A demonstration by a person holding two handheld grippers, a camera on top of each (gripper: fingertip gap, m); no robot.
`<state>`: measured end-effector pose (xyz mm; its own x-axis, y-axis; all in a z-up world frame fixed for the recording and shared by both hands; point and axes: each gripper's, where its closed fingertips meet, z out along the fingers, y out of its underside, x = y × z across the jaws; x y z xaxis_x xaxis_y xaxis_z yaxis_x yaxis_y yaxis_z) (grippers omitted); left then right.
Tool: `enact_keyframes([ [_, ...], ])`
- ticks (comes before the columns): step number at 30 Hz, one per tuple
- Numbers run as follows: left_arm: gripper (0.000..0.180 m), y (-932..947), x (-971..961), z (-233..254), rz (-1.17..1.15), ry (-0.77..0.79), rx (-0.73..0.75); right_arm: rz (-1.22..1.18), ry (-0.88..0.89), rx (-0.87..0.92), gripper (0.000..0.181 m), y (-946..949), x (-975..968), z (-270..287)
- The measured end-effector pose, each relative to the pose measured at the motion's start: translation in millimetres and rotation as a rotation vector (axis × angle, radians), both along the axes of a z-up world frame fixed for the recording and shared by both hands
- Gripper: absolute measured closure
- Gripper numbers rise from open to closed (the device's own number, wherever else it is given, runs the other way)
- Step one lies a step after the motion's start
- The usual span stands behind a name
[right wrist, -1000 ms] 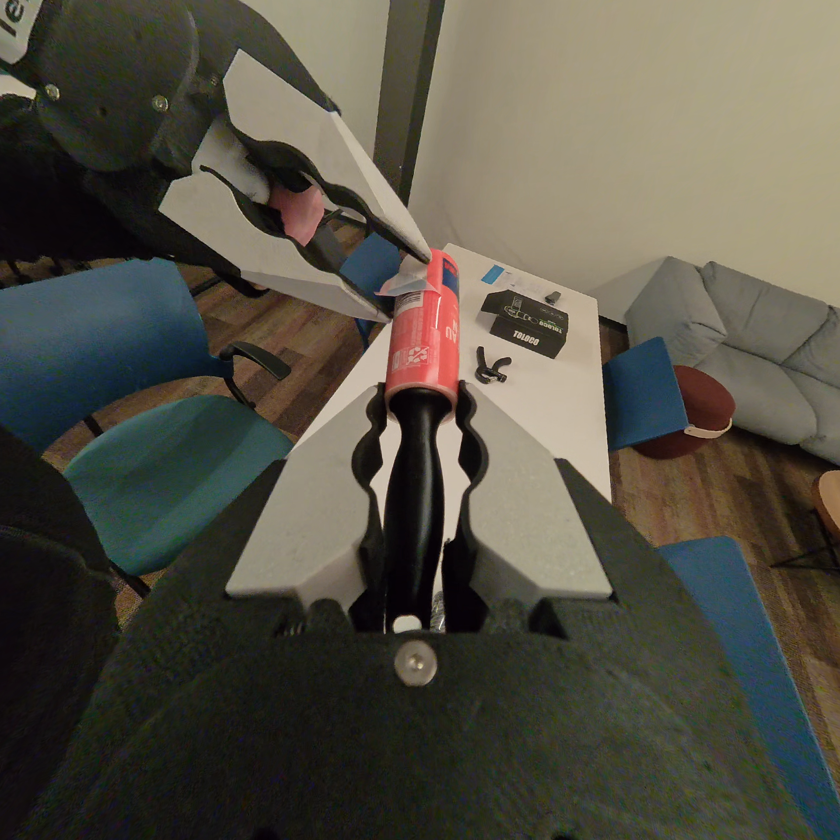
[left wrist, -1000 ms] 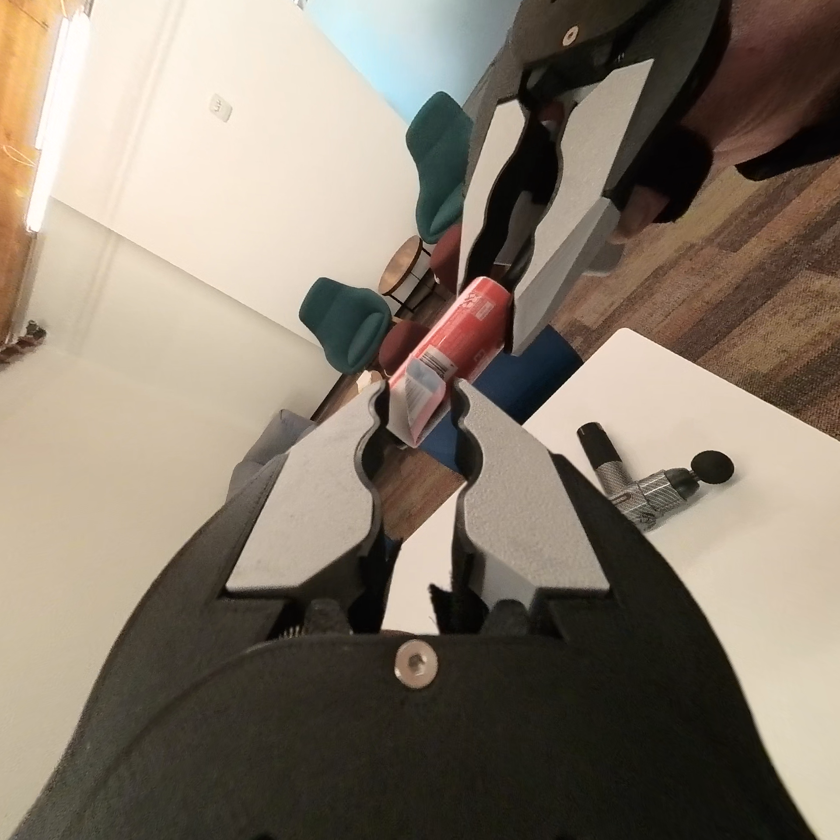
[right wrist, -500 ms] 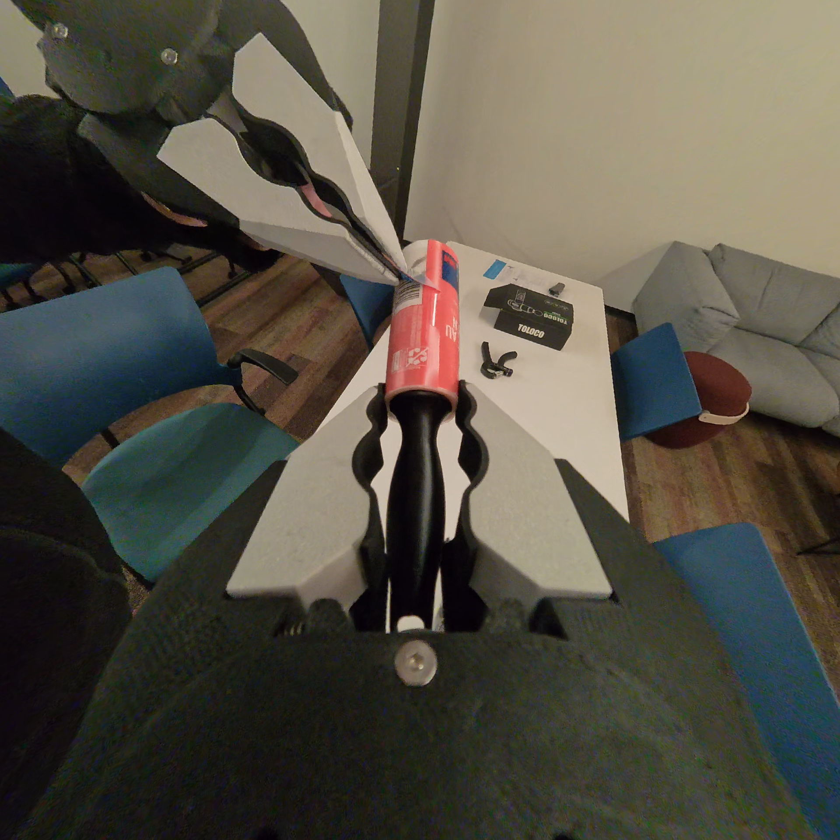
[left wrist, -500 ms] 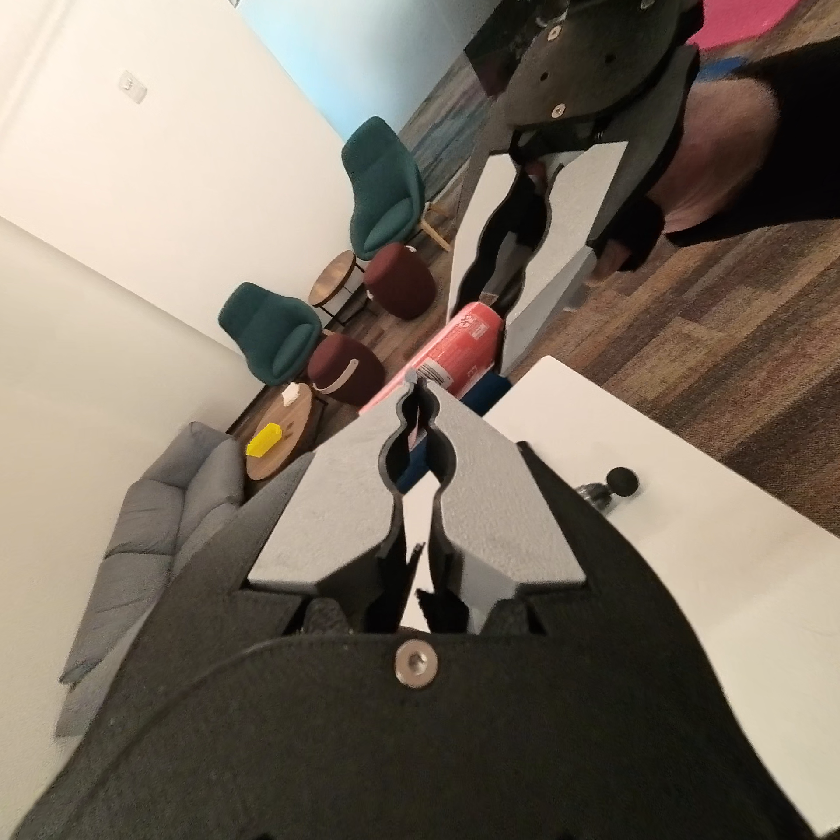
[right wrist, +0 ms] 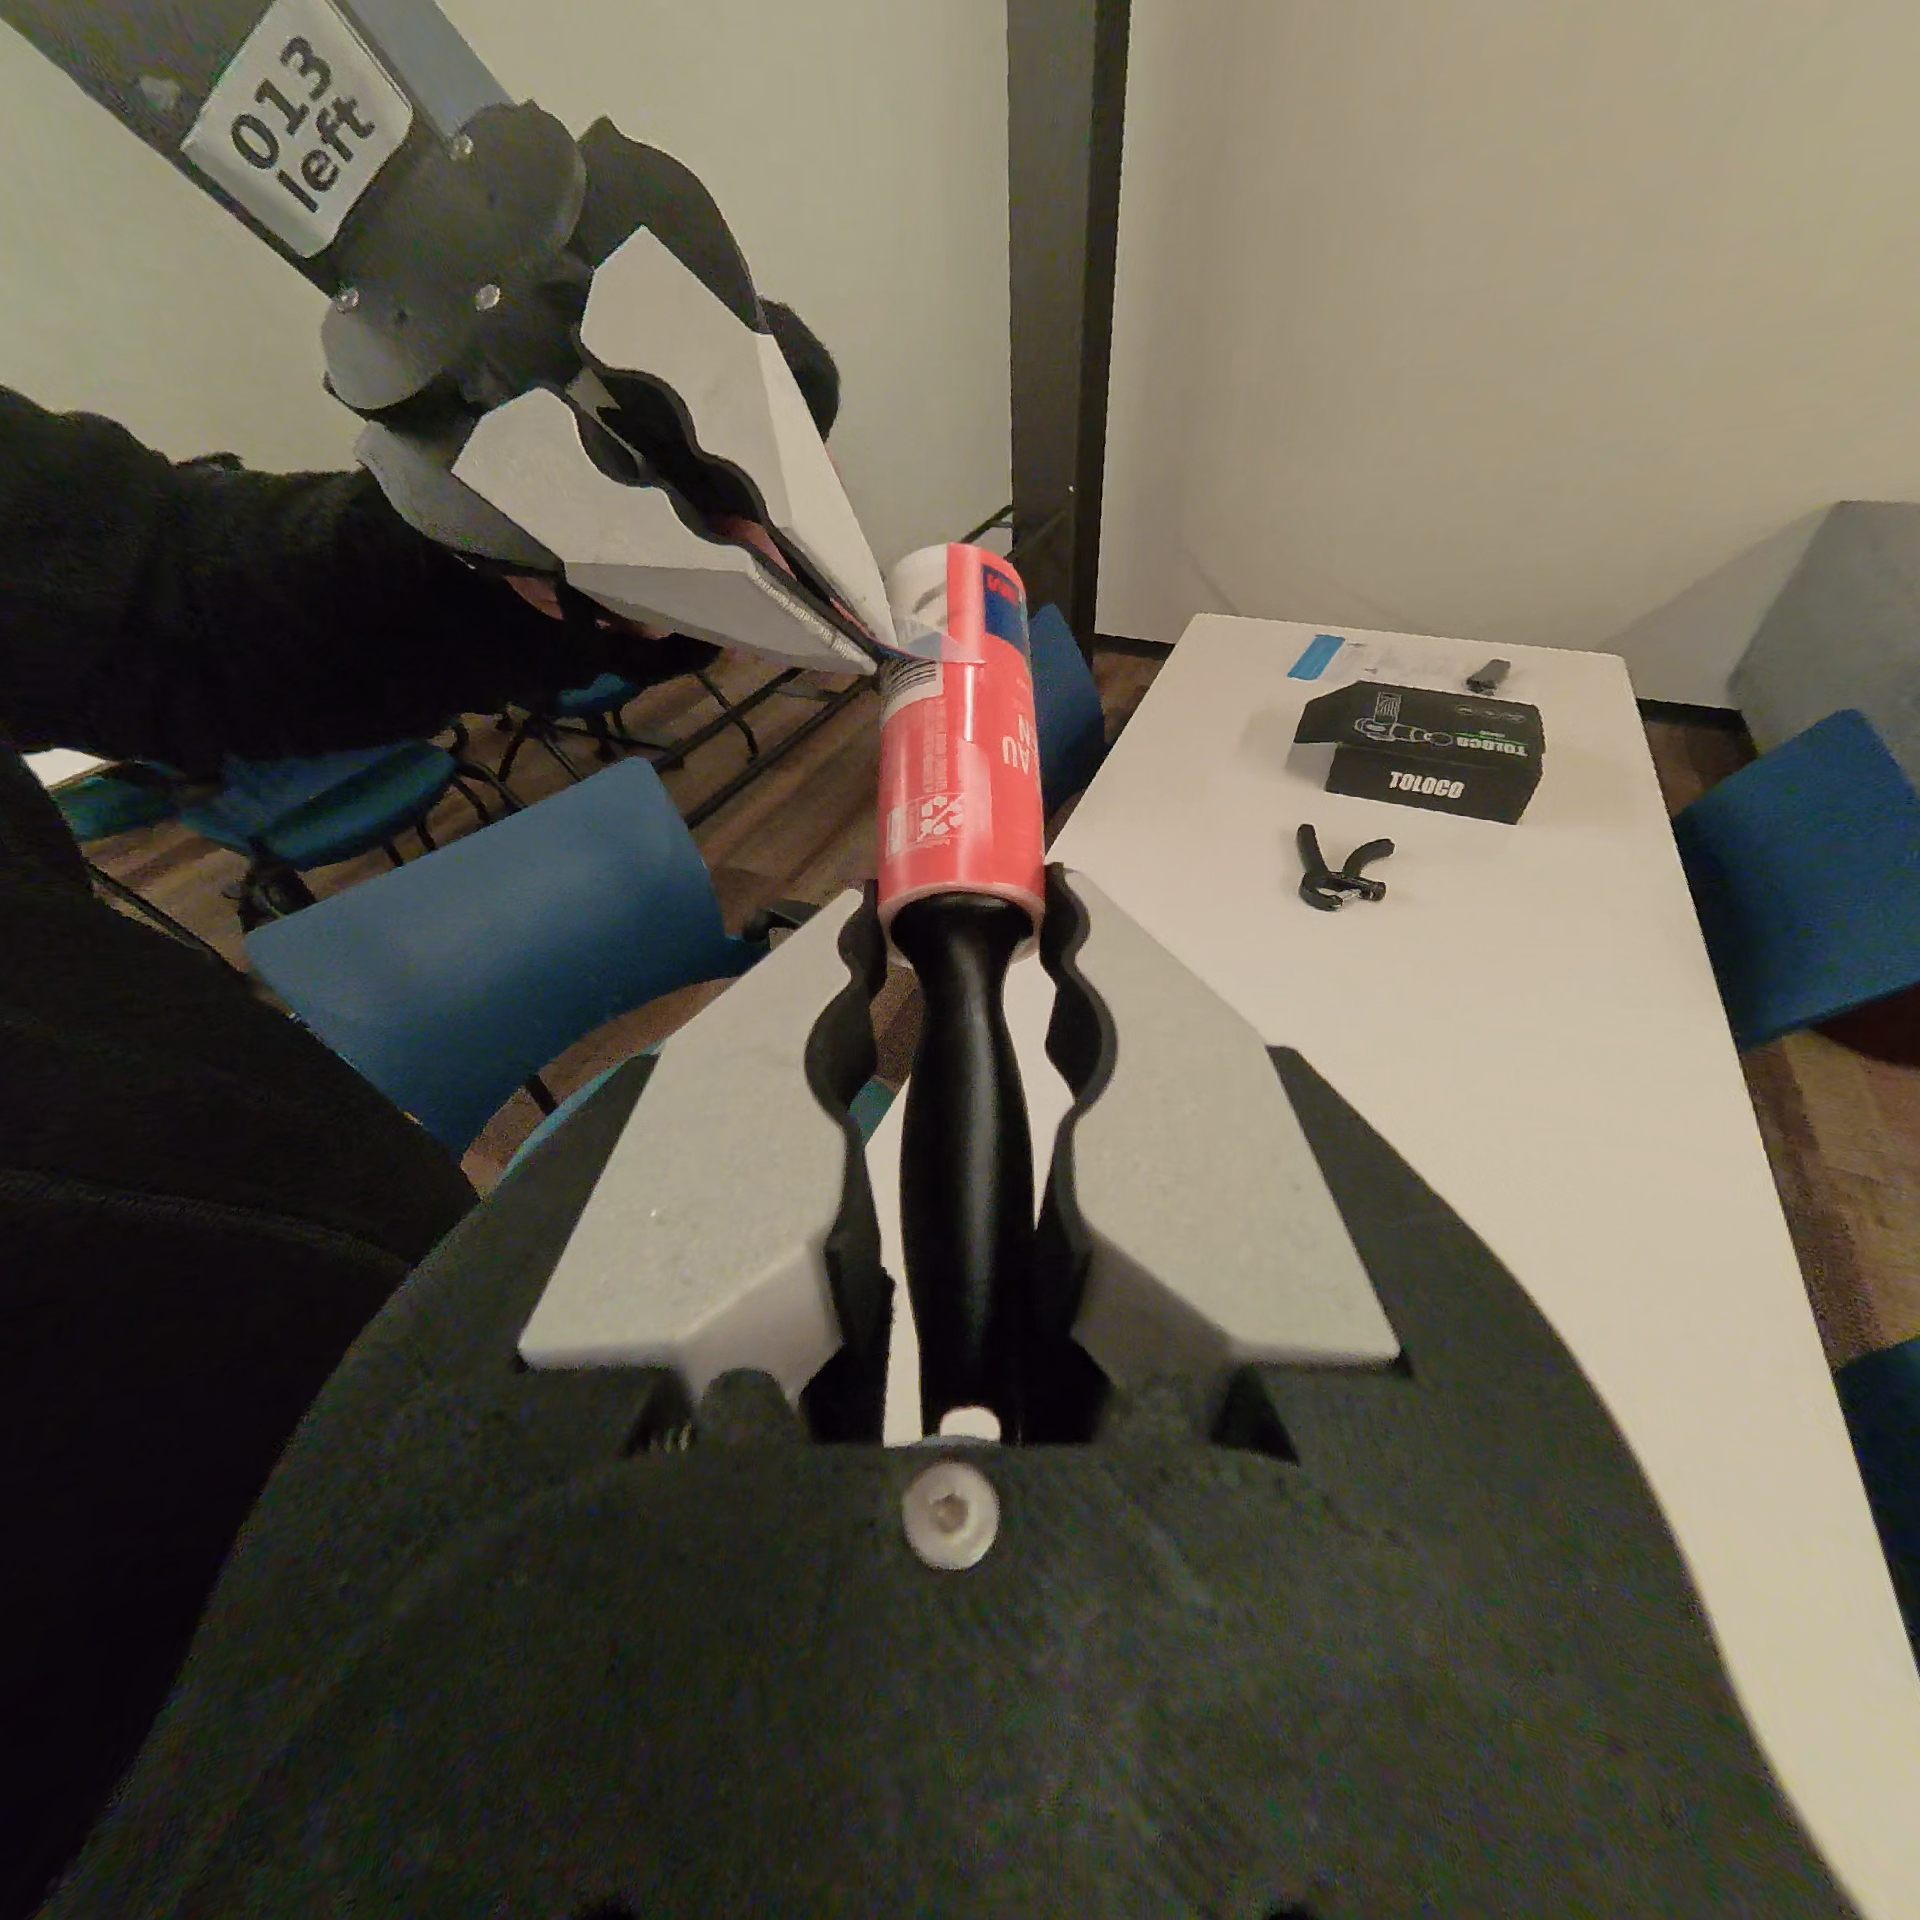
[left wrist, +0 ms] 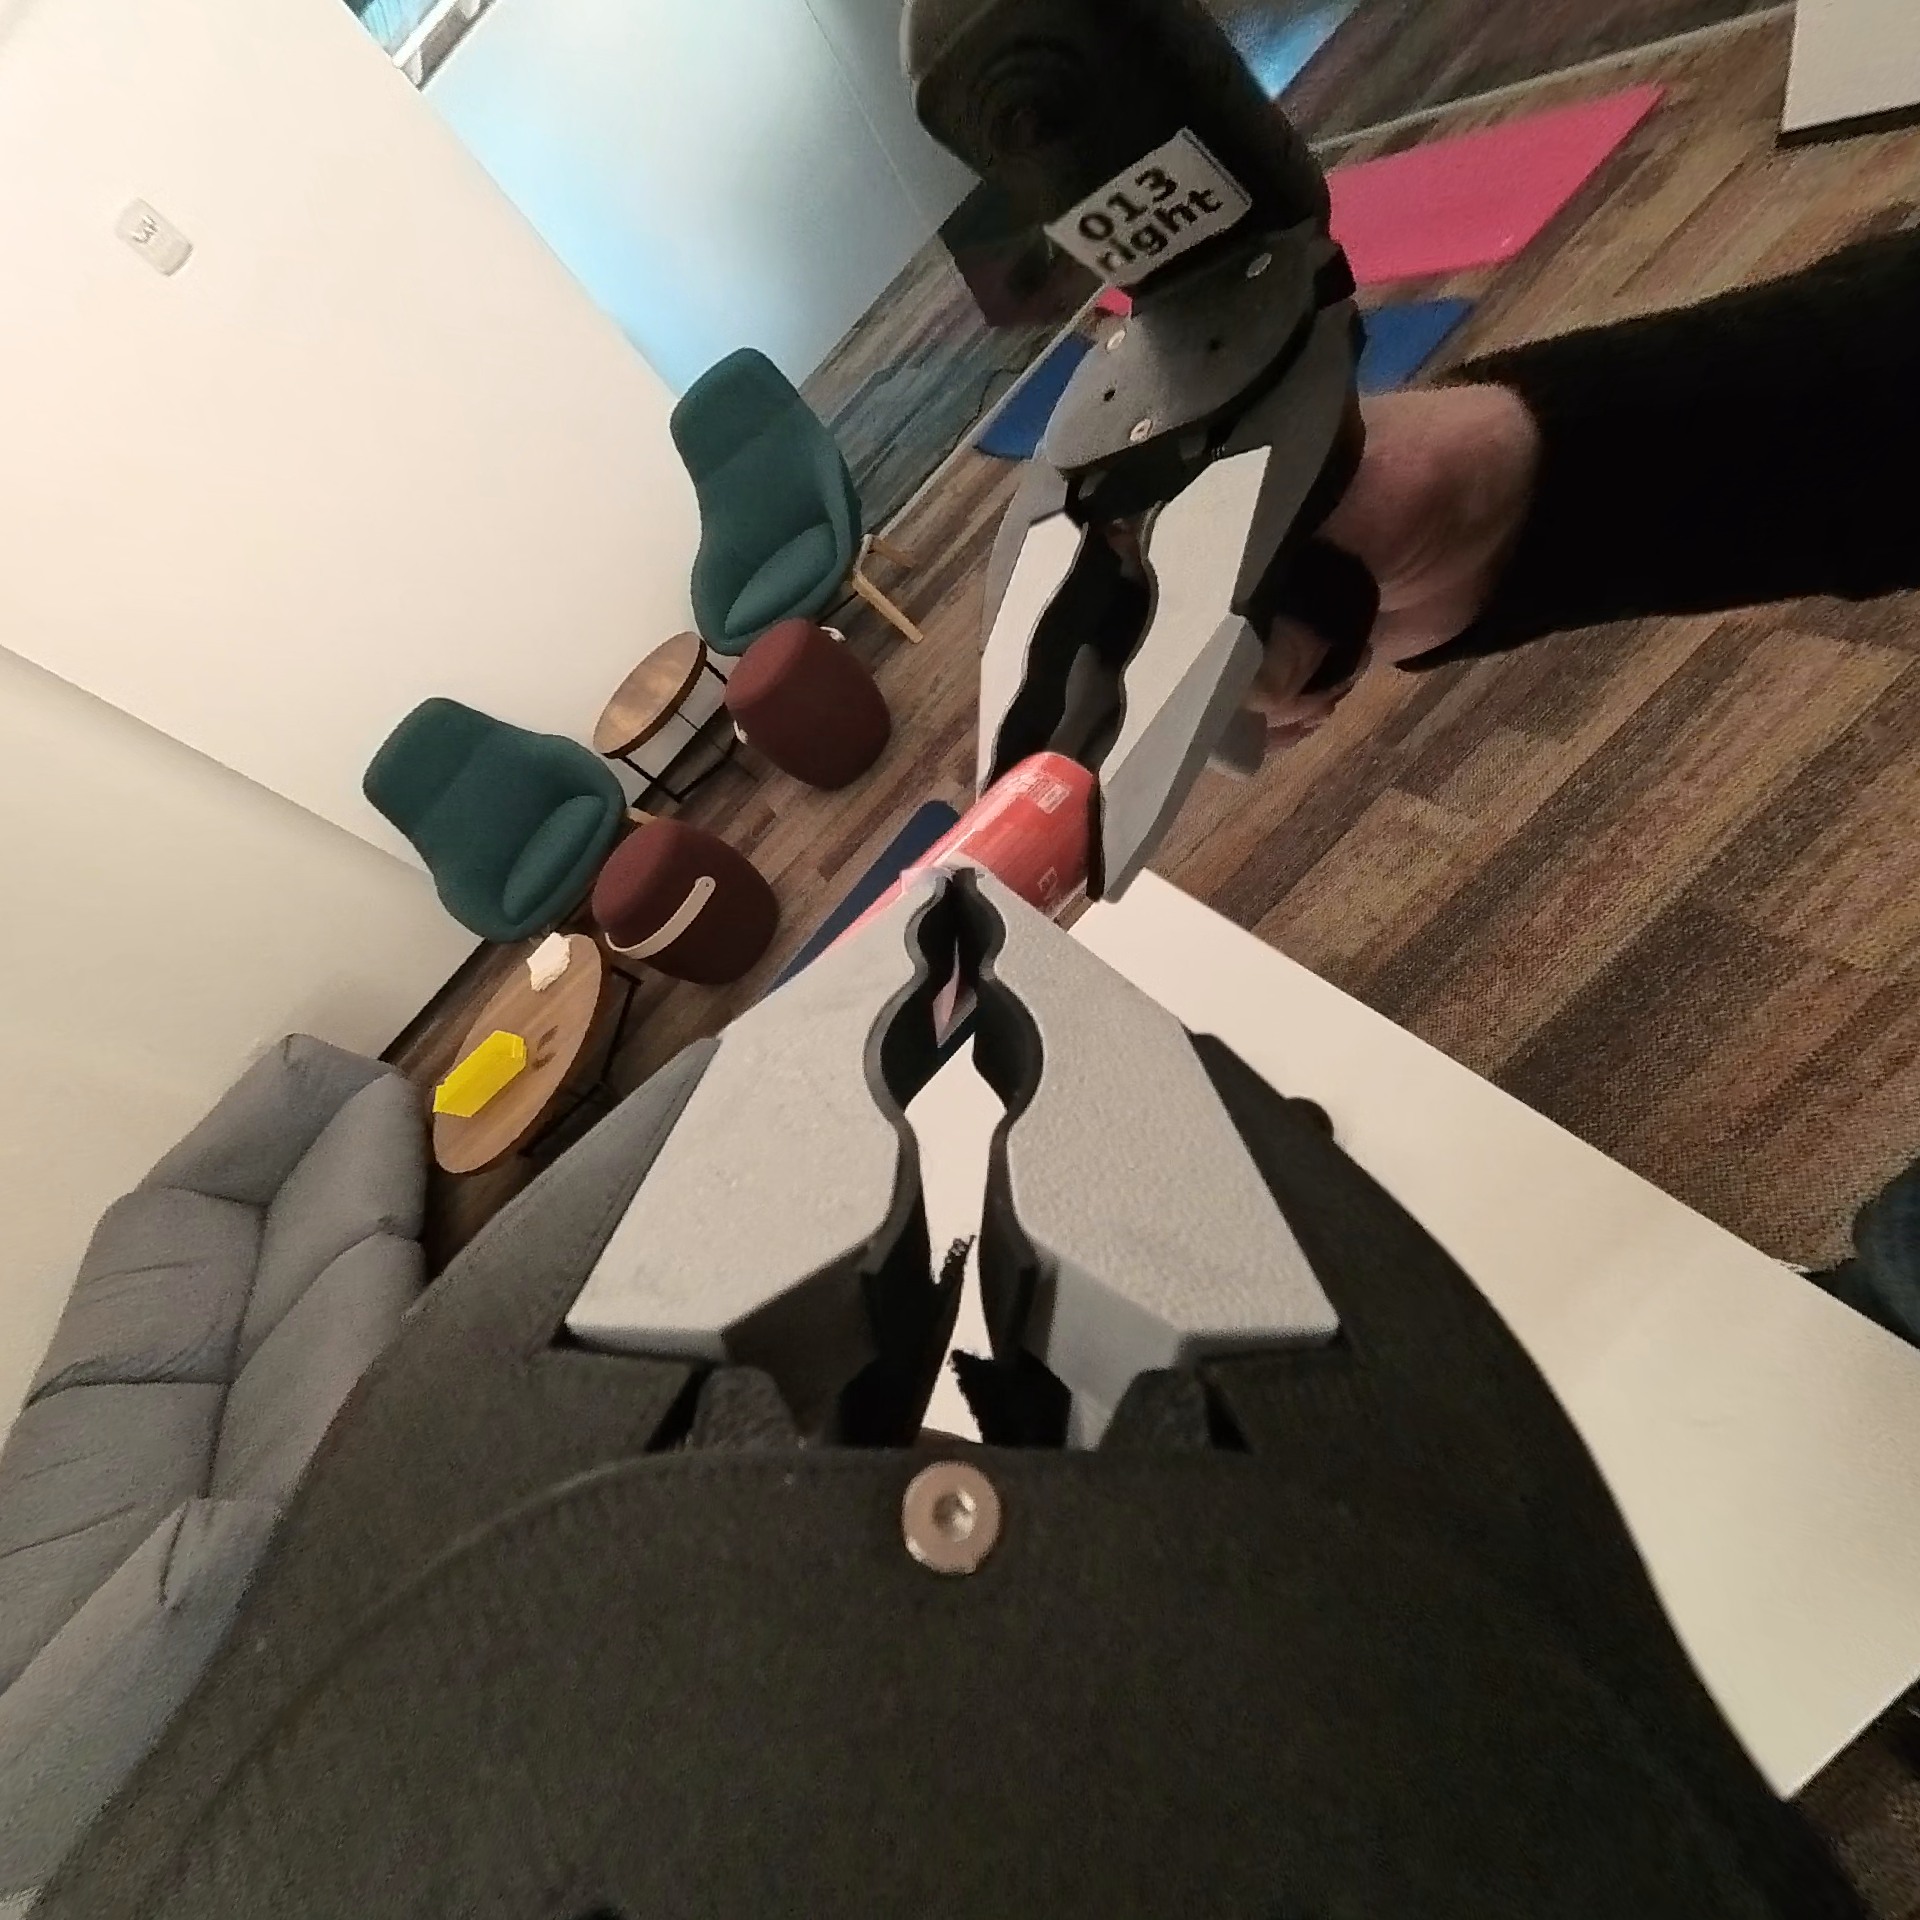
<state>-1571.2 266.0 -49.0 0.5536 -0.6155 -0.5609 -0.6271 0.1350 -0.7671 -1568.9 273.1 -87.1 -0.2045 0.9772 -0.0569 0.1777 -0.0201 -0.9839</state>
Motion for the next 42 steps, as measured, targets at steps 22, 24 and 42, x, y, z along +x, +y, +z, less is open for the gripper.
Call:
enact_keyframes([
  [22,0.18,-23.6,-4.6,6.2,-0.02,-0.061,-0.02,0.053,0.065,-0.133,0.153,-25.2,-15.7,8.4],
  [24,0.18,-26.9,-4.4,8.6,-0.025,-0.096,-0.032,0.049,0.069,-0.12,0.153,-27.3,-16.0,9.7],
  [42,0.18,-58.8,4.5,10.4,-0.153,-0.206,-0.165,0.164,0.123,-0.234,0.153,-57.2,-14.4,8.1],
])
